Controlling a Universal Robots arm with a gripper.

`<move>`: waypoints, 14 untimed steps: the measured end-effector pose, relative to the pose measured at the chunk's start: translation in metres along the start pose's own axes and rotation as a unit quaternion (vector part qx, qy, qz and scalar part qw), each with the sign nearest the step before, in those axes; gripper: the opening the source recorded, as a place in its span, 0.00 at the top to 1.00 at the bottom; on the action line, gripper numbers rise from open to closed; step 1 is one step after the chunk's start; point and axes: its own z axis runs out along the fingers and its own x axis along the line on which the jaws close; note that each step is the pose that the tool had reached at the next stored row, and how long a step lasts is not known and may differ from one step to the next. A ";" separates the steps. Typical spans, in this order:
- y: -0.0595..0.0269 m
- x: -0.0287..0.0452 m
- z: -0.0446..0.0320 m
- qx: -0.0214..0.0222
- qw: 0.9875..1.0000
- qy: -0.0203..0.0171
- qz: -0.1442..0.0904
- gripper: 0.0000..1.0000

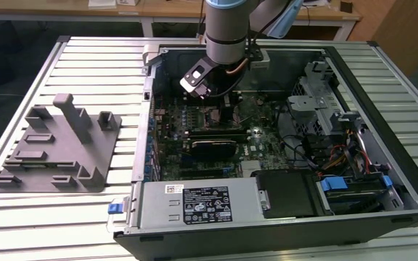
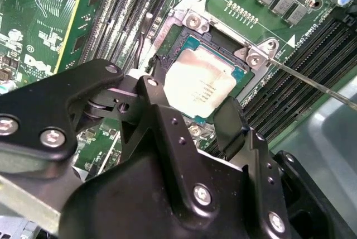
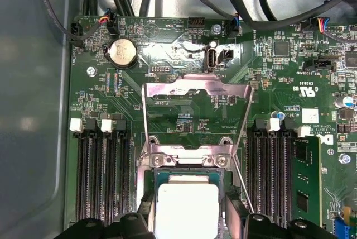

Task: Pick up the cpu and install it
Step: 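Place the cpu into insertion slot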

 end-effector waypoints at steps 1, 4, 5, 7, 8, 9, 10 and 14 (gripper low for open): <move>0.0000 0.0000 0.0000 0.000 1.000 0.000 0.000 0.39; 0.0000 -0.0001 0.0000 0.000 1.000 0.000 0.000 0.39; 0.0000 -0.0001 0.0000 0.000 1.000 0.000 0.000 0.40; 0.0000 -0.0001 -0.0001 0.000 1.000 0.000 0.000 0.47; 0.0000 -0.0002 -0.0001 0.000 1.000 0.000 0.000 0.51; 0.0000 -0.0002 0.0000 0.000 1.000 0.000 0.000 0.51; 0.0000 -0.0002 0.0000 0.000 1.000 0.000 0.000 0.51; 0.0000 -0.0002 0.0005 0.000 1.000 0.000 0.000 0.51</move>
